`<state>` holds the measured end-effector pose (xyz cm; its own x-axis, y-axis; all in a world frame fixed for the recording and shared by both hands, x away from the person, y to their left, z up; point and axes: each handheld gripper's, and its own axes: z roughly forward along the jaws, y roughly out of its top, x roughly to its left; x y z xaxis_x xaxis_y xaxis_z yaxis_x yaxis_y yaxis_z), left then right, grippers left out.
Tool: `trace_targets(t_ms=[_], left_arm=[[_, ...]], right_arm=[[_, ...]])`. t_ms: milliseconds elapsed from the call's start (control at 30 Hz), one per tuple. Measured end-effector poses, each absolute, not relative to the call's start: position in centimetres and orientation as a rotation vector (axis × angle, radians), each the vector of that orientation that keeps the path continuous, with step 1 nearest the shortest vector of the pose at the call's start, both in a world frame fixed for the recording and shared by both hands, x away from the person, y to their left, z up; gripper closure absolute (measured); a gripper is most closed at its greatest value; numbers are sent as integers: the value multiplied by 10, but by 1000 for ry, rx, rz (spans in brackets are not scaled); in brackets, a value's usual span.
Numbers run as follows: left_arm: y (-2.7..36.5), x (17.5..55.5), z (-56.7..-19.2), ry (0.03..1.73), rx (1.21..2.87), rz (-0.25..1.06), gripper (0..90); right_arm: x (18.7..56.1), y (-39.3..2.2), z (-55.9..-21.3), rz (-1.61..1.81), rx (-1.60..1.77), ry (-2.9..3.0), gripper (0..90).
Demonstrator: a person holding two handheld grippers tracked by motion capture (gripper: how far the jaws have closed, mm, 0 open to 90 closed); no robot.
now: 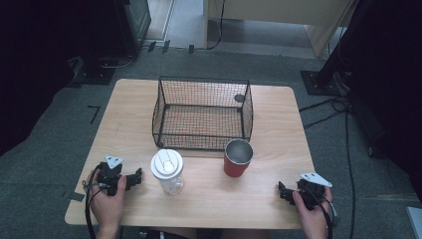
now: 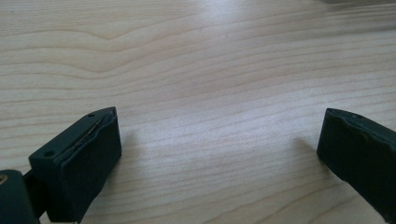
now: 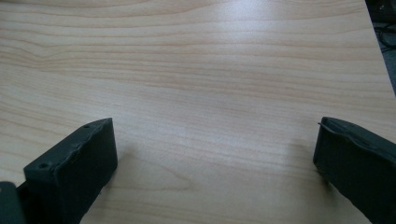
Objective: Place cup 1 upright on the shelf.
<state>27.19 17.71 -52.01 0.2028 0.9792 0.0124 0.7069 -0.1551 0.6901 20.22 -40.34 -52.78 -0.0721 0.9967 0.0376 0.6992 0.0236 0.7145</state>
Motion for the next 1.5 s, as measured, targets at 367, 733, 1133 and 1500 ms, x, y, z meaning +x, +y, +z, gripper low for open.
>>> trace_targets(t_ms=[367,733,1133,1500], left_arm=[[177,272,-520,1562,1930,640,5],[176,272,-520,1572,1924,643,4],[176,272,-520,1573,1921,643,5],[176,272,-520,1573,1919,643,4]], right_arm=[[191,-383,-500,904,1631,1837,0],[190,-355,-478,980,1547,1878,0],[198,-327,-461,1040,1464,1932,0],[205,-305,-453,1074,1406,1975,0]])
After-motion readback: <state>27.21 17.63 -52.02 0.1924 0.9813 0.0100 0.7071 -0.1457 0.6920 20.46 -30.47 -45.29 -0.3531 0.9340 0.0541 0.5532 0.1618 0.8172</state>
